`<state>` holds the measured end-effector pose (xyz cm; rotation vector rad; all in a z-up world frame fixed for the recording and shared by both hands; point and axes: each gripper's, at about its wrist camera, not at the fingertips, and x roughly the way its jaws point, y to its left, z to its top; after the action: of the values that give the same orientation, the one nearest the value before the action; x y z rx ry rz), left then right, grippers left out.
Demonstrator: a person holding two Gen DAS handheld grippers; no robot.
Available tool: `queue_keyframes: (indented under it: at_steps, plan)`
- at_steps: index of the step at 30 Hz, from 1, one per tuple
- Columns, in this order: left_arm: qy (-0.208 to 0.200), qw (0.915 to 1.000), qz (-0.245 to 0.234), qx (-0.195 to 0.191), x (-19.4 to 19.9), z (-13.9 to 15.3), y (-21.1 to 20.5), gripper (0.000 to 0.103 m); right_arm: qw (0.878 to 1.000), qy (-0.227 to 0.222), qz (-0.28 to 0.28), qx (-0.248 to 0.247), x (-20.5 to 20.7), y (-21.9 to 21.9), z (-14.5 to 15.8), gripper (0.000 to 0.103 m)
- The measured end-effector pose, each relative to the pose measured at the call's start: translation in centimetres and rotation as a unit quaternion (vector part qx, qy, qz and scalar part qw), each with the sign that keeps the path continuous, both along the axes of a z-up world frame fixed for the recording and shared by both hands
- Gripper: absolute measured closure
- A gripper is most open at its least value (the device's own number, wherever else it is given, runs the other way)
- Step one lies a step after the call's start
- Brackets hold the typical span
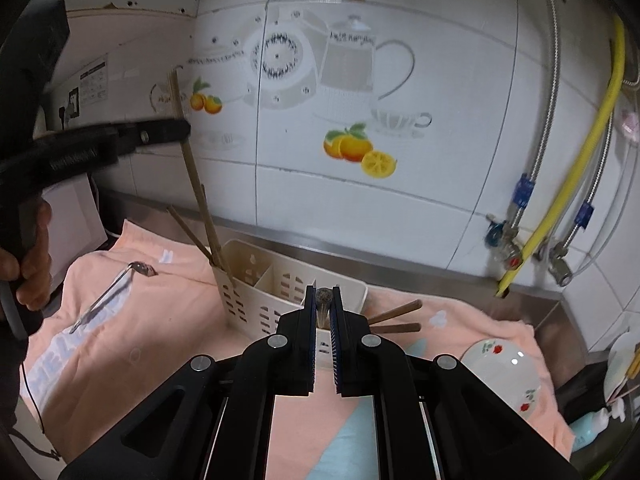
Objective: Organize utensils
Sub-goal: 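Lift the left gripper's chopstick into the holder while the right gripper inserts its chopstick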
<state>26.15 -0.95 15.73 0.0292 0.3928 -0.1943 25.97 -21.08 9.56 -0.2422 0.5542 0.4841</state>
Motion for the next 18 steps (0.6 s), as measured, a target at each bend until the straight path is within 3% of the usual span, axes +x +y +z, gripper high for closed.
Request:
queue_keyframes:
  at_steps: [18]
  plan:
    - [-0.023,0.9995,0.015,-0.014,1.6,1.8,0.7,0.097,0.999,0.042,-0.011,-0.006,3.0,0.4,-3.5,0.096]
